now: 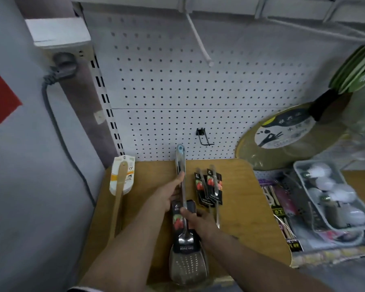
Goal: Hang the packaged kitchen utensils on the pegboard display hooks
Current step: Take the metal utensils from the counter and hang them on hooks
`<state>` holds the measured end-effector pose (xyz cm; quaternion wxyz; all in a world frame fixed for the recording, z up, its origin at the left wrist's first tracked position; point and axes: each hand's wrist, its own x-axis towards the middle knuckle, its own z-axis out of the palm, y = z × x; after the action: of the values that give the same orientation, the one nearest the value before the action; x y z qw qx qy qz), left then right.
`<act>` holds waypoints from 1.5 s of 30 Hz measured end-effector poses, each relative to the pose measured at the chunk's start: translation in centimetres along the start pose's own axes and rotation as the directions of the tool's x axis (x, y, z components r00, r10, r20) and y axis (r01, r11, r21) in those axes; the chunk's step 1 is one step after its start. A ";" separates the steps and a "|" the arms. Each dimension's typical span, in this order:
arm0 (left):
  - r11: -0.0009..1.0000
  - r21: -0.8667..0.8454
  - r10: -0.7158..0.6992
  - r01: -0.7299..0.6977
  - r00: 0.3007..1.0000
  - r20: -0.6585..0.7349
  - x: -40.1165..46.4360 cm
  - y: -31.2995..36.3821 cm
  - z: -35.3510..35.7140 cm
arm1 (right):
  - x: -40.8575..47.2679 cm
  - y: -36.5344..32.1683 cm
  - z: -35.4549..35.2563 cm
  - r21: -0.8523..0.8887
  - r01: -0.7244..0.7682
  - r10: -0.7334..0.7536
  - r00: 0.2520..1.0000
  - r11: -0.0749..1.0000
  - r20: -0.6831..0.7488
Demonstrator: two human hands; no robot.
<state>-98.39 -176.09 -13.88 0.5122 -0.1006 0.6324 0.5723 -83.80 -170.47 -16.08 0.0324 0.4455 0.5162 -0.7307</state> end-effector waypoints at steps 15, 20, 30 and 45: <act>0.998 0.052 0.046 -0.046 0.999 0.001 0.8 -0.3 -0.3 | 0.9 0.3 0.3 -0.096 0.033 -0.036 0.999 0.995 -0.031; 0.996 0.037 0.087 -0.087 0.996 -0.017 0.3 -0.4 -0.1 | 0.5 -0.3 0.4 -0.118 0.095 -0.095 0.995 0.988 0.004; 0.993 -0.020 0.119 -0.119 0.993 -0.001 -0.1 -1.0 0.1 | -0.5 -0.6 0.8 -0.148 0.200 -0.201 0.980 0.968 0.013; 0.982 -0.006 0.189 -0.191 0.977 -0.100 -5.0 -2.9 0.9 | -1.8 -1.7 -0.3 -0.202 0.166 -0.137 0.979 0.965 0.153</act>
<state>-93.55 -178.56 -11.73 0.4224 -0.0719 0.6593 0.6179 -83.35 -170.18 -13.62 0.0596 0.3470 0.6209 -0.7004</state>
